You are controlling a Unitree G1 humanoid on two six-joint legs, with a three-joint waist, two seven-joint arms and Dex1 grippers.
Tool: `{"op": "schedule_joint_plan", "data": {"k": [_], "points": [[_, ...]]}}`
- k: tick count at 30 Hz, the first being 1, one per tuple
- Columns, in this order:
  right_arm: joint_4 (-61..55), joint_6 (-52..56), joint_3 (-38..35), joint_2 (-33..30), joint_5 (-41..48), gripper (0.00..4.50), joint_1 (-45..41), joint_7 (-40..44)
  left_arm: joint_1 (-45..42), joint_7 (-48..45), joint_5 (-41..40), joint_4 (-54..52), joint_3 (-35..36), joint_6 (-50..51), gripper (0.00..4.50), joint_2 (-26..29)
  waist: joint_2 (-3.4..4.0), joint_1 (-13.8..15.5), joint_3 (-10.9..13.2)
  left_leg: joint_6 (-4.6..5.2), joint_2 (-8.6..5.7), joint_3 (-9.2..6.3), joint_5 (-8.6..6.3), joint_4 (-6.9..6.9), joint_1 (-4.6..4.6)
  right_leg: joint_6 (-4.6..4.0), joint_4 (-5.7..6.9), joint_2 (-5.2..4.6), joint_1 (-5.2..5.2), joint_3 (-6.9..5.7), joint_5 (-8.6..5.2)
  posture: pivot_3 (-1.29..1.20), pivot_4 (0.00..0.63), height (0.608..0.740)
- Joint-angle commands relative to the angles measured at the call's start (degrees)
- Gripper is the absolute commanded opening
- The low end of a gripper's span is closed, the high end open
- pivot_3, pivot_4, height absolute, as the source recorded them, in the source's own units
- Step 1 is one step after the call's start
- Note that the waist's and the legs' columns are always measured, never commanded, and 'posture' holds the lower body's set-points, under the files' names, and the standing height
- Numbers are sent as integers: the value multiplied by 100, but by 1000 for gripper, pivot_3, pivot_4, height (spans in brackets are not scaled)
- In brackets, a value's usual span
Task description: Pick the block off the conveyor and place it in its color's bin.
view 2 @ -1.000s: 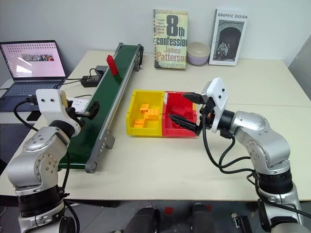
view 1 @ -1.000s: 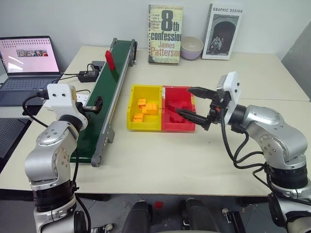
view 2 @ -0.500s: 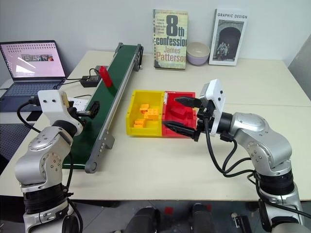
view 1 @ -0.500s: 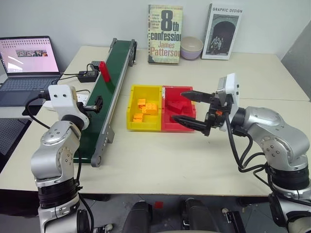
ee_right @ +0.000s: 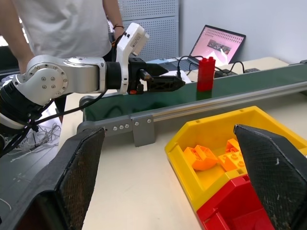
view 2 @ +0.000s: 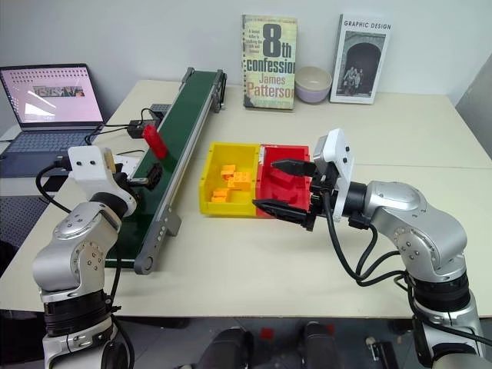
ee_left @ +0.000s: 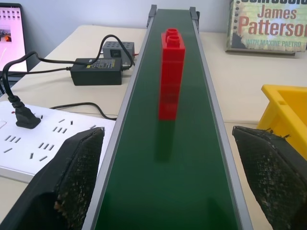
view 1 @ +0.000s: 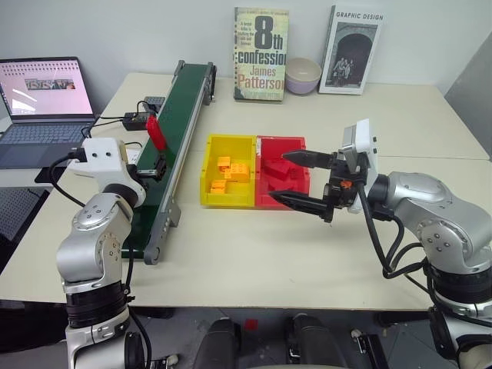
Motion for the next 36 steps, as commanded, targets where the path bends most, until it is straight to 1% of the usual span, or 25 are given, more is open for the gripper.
{"op": "schedule_joint_plan", "data": {"k": [1, 4, 7, 8, 11, 16, 20, 23, 26, 32, 35, 36], "points": [[-215, -20, -61, -50, 125, 4500, -140, -28, -28, 52, 34, -153, 30, -33, 4469, 52, 0, 0, 0, 0, 0, 0, 0, 0, 0, 0, 0, 0, 0, 0, 0, 0, 150, 740], [-220, 4, -49, -49, 131, 4500, -174, -40, -4, 54, 21, -171, 48, -18, 4469, 49, 0, 0, 0, 0, 0, 0, 0, 0, 0, 0, 0, 0, 0, 0, 0, 0, 150, 740], [-225, 20, -57, -51, 146, 4500, -182, -48, 43, 87, 2, -182, 123, 22, 4072, 39, 0, 0, 0, 0, 0, -1, 0, 0, 0, 0, 1, 0, 0, -1, 0, 0, 150, 740], [-230, 25, -61, -52, 150, 4500, -181, -51, 61, 97, -10, -191, 142, 37, 3909, 35, 0, 0, 0, 0, 0, -1, 0, 0, 0, 0, 1, 0, 0, -1, 0, 0, 150, 740], [-229, 43, -72, -49, 172, 4500, -197, -64, 117, 121, -53, -237, 170, 101, 3231, 24, 0, 0, 0, 0, 0, 0, 0, 0, 0, 0, 0, -1, 0, 1, 0, 0, 150, 740], [-195, 72, -95, -32, 209, 4500, -247, -68, 218, 144, -49, -310, 107, 150, 2396, 12, 0, 0, 0, 0, 1, -1, 0, 0, 1, 0, 0, -1, 0, 0, 0, 0, 150, 740], [-167, 76, -100, -21, 227, 4500, -273, -80, 280, 159, -57, -371, 78, 195, 1635, -1, 0, -1, 0, 0, 1, -1, 0, 0, 0, 0, 0, -2, 0, 0, 0, 0, 150, 740], [-166, 75, -100, -29, 243, 4500, -278, -91, 313, 178, -60, -431, 99, 233, 976, -10, 0, 0, 0, 0, 1, -1, 0, 0, 0, 0, -1, -3, 0, 0, 0, 0, 150, 740], [-131, 55, -105, -46, 246, 4500, -294, -78, 306, 201, -80, -473, 145, 261, 542, -12, 0, 0, 0, 0, 1, -1, 0, 0, 0, 0, 0, -3, 0, 0, 0, 0, 150, 740], [-123, 53, -134, -105, 270, 4500, -315, -81, 213, 242, -177, -580, 244, 386, 532, 24, 0, -1, 0, 0, 2, -1, 0, 0, 0, 0, -1, -3, 0, 0, 0, 0, 150, 740], [-147, 29, -136, -173, 246, 4500, -308, -91, -131, 169, -185, -407, 164, 457, 532, 180, -1, 12, 1, 0, 2, -3, 0, 0, -2, 0, -1, -3, 0, -2, 0, 0, 150, 740], [-179, 18, -150, -235, 228, 4500, -285, -77, -353, -46, -262, -309, 22, 508, 532, 283, -1, 17, 1, 0, 1, -5, 0, 1, -3, 0, -1, -2, 0, -5, 0, 0, 150, 740]]}}
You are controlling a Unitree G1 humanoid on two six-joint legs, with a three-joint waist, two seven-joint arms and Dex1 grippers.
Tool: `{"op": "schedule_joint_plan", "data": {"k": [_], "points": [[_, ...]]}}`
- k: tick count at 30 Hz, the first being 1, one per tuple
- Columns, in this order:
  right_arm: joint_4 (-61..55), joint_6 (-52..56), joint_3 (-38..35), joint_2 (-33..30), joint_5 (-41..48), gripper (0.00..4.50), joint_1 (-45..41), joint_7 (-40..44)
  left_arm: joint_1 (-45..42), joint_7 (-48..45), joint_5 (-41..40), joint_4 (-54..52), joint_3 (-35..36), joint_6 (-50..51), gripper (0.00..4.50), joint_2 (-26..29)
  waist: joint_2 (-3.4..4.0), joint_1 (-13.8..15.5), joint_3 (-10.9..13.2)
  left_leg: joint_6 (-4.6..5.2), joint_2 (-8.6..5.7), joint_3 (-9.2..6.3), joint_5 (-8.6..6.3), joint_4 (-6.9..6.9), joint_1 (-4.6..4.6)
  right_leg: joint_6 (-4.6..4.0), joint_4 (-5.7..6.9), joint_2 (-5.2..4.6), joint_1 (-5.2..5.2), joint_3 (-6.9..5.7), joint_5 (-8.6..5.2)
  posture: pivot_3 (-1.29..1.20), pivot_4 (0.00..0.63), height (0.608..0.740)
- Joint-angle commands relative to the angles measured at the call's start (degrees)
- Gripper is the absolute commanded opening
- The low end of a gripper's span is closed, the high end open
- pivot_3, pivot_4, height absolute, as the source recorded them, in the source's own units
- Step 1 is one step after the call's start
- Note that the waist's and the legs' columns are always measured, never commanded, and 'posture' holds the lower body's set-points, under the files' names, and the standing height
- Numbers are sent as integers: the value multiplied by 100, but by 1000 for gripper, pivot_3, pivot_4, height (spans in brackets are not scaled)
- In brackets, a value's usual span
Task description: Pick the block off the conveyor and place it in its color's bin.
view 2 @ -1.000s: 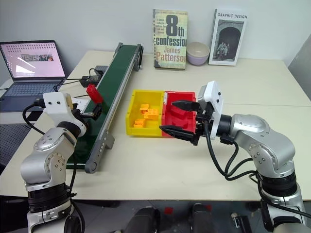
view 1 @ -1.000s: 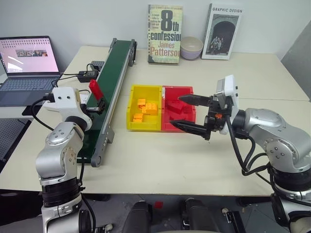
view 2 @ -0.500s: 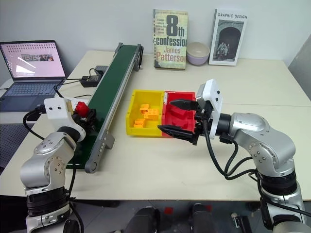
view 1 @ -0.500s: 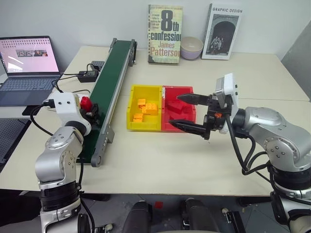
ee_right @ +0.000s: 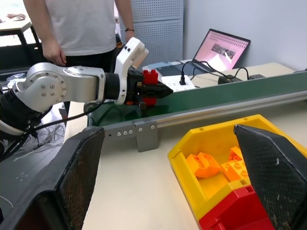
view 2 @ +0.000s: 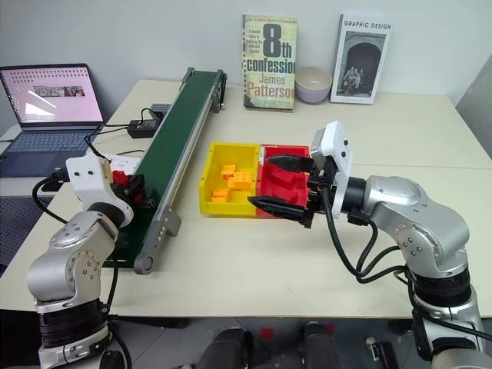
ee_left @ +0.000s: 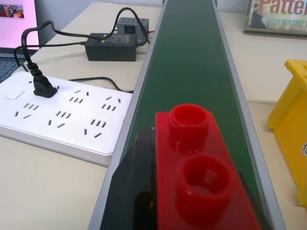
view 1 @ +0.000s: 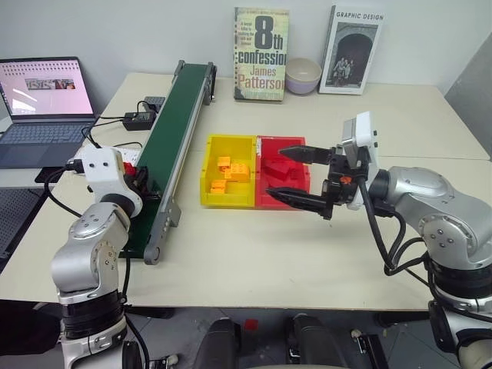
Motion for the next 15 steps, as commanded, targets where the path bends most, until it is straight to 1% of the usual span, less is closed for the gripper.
{"op": "schedule_joint_plan", "data": {"k": [1, 4, 7, 11, 13, 15], "points": [[-191, -94, -179, -159, 20, 4500, -45, 13, -625, -517, -188, 6, -276, 80, 532, 376, 0, 5, 0, 0, 0, -2, 0, 1, -1, 0, -1, 2, 0, -2, 0, 0, 150, 740], [-329, -85, -309, -352, 42, 4500, 20, -6, -1239, -1351, -359, 312, -820, 168, 532, 735, -1, 41, 0, 0, -5, -2, 1, 6, -4, 0, 2, 9, 1, -6, 0, 0, 150, 740], [-473, -44, -492, -541, -11, 4500, 116, -210, -1855, -2403, -439, 799, -1501, -92, 532, 941, -1, 25, 0, 1, -11, 19, 0, 2, 2, 1, -5, 7, 2, -3, -1, 0, 150, 740], [-798, 2, -407, -941, -847, 4500, 436, -899, -2662, -3830, -241, 1721, -2521, -828, 532, 828, -1, 47, 0, 2, -16, 19, -1, -1, -6, 1, -9, 6, -2, -8, -1, 0, 150, 740], [-969, 221, -507, -864, -863, 4500, 591, -1294, -3011, -4384, -140, 2204, -2906, -1170, 532, 652, -1, 46, 0, 2, -14, 22, -1, -3, -6, 1, -10, 6, -4, -4, -1, 0, 150, 740], [-1225, 461, -633, -739, -813, 4500, 808, -1659, -3351, -4860, 117, 2872, -3255, -1823, 532, 406, -1, 46, 0, 2, -12, 22, -1, -4, -7, 1, -9, 7, -6, -3, -1, 0, 150, 740]]}}
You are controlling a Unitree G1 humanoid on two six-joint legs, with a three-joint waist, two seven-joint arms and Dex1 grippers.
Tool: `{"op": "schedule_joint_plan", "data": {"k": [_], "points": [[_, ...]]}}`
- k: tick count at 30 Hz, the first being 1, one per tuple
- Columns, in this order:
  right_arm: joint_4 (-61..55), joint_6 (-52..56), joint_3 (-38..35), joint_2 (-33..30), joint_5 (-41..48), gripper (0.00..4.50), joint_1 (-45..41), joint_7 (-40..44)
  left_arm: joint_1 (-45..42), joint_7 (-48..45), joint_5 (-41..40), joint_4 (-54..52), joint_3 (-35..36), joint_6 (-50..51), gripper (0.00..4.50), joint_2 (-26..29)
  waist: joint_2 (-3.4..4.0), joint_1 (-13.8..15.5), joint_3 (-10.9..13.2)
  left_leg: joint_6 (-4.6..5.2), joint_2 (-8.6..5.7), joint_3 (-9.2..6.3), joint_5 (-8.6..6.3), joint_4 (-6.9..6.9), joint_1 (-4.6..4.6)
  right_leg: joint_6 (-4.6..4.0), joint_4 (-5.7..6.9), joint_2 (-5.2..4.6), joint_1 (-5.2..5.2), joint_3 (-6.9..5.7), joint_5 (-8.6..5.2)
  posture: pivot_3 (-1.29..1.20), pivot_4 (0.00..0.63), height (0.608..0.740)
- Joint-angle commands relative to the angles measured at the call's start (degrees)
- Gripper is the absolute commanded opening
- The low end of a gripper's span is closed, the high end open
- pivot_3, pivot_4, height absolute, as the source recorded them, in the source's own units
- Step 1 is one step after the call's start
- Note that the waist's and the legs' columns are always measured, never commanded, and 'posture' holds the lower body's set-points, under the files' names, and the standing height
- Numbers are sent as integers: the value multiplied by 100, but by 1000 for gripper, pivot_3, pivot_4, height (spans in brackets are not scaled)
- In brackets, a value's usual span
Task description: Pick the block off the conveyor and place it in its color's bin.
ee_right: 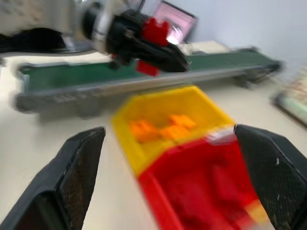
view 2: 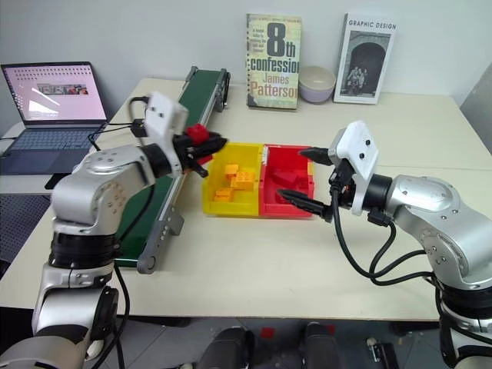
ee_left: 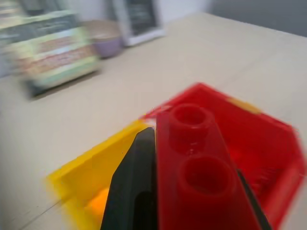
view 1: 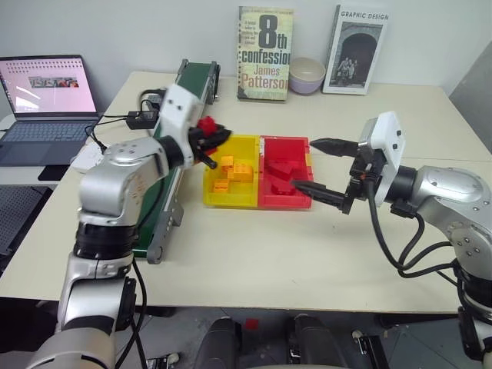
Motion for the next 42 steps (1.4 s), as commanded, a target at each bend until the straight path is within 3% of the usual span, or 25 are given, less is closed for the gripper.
{"op": "schedule_joint_plan", "data": {"k": [1, 9, 11, 19, 26, 29, 38, 40, 42], "points": [[-655, 378, -298, 184, -16, 4500, 333, -729, -657, -987, 421, 1088, -581, -1202, 532, -417, 0, -21, 0, 0, 0, 0, 0, -1, 0, 0, 0, 0, 0, 1, 0, 0, 150, 740], [-1455, 873, -359, 530, -20, 4500, 896, -1493, -1449, -1964, 1140, 3396, -985, -2922, 532, -1159, 0, -66, 0, 2, 4, 5, -1, -2, -1, 1, 1, 7, -5, 3, -2, 0, 150, 740], [-1619, 1035, -517, 588, 40, 4500, 969, -1652, -1606, -2149, 1243, 3811, -959, -3122, 1232, -1239, 0, -66, 0, 2, 5, 3, -1, -2, -2, 2, 2, 8, -6, 1, -3, 0, 150, 740], [-1744, 1280, -631, 654, 246, 4500, 900, -1808, -1874, -2289, 1321, 4319, -683, -3302, 2527, -1339, 0, -61, 0, 3, 3, 1, -1, -1, -4, 7, 1, 8, -5, 0, -5, 0, 150, 740], [-1540, 1220, -536, 655, 271, 4500, 743, -1705, -1898, -2359, 1285, 4274, -477, -3085, 3971, -1340, 0, -64, 0, 4, 3, -1, -1, 1, -3, 13, 4, 9, -5, -2, -8, 0, 150, 740], [-1480, 1195, -488, 659, 264, 4500, 692, -1686, -1869, -2353, 1305, 4248, -427, -3050, 4353, -1339, 0, -64, 0, 4, 3, -1, -1, 1, -3, 13, 4, 8, -5, -2, -8, 0, 150, 740], [-1478, 1161, -502, 654, 305, 4500, 763, -1634, -1906, -2389, 1355, 4188, -311, -2990, 4440, -1177, 0, -65, 0, 3, 3, -2, -1, 1, -3, 8, 5, 8, -5, -2, -5, 0, 150, 740], [-1373, 1092, -496, 567, 307, 4500, 723, -1483, -1866, -2543, 1316, 3928, -285, -2808, 4440, -952, 0, -71, 0, 4, 4, -2, -1, 1, -2, 8, 7, 9, -5, -2, -5, 0, 150, 740], [-1047, 883, -442, 312, 325, 4500, 506, -979, -1639, -2604, 1303, 3307, -145, -2407, 4440, -334, 1, -100, 0, 4, 6, -1, -1, 0, -2, 8, 9, 11, -7, -1, -5, 0, 150, 740]]}}
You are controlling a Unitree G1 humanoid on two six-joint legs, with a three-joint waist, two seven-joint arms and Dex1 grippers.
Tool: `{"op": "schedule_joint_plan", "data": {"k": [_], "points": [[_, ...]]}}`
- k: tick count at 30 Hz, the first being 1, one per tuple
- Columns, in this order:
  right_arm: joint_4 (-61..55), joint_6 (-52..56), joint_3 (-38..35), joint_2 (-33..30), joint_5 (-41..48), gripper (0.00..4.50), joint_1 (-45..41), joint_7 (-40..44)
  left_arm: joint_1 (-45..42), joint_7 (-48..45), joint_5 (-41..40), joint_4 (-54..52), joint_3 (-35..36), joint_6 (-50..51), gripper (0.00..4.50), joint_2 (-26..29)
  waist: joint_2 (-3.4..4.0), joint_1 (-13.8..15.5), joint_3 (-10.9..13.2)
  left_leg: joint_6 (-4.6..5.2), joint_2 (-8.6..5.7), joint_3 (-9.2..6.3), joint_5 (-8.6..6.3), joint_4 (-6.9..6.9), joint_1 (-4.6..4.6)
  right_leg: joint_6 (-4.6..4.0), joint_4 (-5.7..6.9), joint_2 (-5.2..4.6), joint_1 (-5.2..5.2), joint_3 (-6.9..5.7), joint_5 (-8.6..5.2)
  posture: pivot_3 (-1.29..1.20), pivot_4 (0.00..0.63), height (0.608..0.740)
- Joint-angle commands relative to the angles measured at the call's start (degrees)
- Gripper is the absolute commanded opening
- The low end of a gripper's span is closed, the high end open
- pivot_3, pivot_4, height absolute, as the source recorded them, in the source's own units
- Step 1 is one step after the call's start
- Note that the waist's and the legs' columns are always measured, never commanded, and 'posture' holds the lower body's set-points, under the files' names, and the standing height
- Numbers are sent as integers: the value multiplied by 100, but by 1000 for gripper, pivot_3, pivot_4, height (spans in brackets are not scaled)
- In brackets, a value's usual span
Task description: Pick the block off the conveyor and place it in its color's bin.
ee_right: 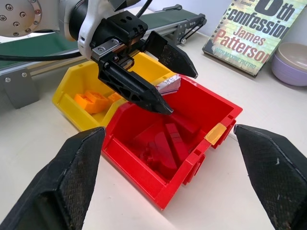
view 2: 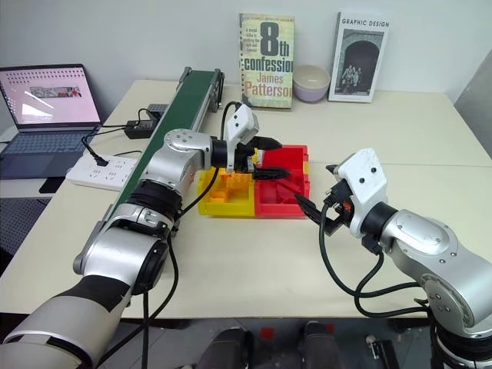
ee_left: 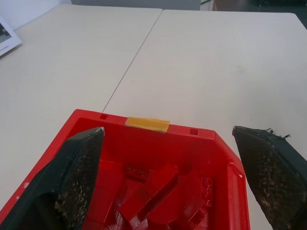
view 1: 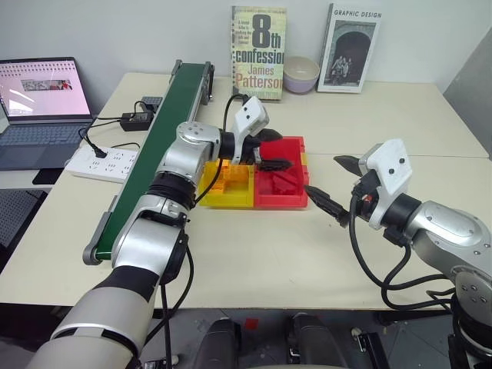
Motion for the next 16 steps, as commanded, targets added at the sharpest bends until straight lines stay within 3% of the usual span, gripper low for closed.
{"op": "schedule_joint_plan", "data": {"k": [1, 8, 11, 16], "points": [[385, -445, 12, -401, 55, 4500, -340, 781, 241, -128, -58, -1195, 361, 612, 4440, 943, 3, -67, 2, 0, 1, 2, 0, 0, 1, 0, 1, 0, -1, 2, 0, 0, 150, 740], [1568, -1432, 456, -875, -31, 4500, -913, 2440, 2107, 37, -649, -4176, 1388, 2624, 4440, 2841, 6, -154, 3, 0, 21, -15, 0, -10, 10, -1, 7, 11, -2, 5, -1, 0, 150, 740], [1947, -1732, 638, -921, -171, 4500, -1056, 2804, 2775, 346, -925, -5030, 1869, 3263, 4440, 3158, 4, -94, 4, -1, 23, -19, 0, -8, 3, -1, 3, 10, -2, 3, 0, 0, 150, 740], [2392, -2098, 890, -867, -435, 4500, -1196, 3125, 3434, 804, -1315, -5828, 2343, 3860, 4440, 3239, 4, -7, 4, -1, 2, -8, 0, 6, 6, 3, -3, -8, 10, 2, -3, 0, 150, 740]]}}
